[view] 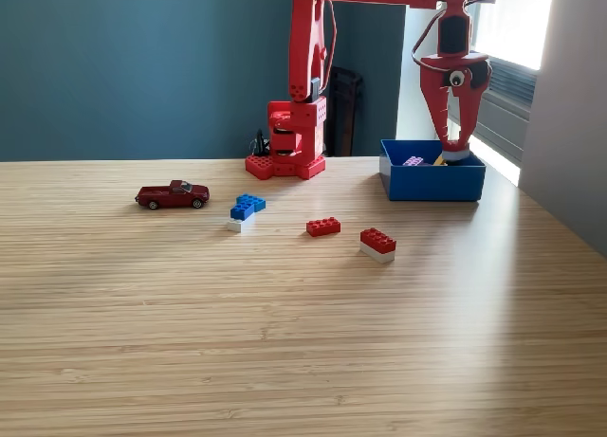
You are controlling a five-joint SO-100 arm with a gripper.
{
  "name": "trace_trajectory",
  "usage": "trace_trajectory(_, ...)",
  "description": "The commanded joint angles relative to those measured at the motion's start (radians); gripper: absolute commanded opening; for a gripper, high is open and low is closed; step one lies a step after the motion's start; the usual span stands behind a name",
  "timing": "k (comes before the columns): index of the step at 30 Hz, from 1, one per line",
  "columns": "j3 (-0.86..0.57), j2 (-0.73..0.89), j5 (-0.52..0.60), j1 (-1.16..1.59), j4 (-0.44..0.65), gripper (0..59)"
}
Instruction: Grasp a lego block and put it in the bin.
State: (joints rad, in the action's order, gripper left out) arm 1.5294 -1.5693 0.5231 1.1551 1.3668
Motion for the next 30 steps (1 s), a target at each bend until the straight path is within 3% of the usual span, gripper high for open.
trace_trajectory(1,-0.006,-0.091,-0.008,-0.002,-0.003,27.7)
trace_trajectory(9,-0.035,-0.1,-0.048,-0.143,-0.003,25.4)
trace_trajectory(20,-0.037,-0.104,-0.272,-0.647,-0.003,24.6)
trace_trajectory(30,0.064,-0.098,-0.367,-0.876,-0.005,23.6)
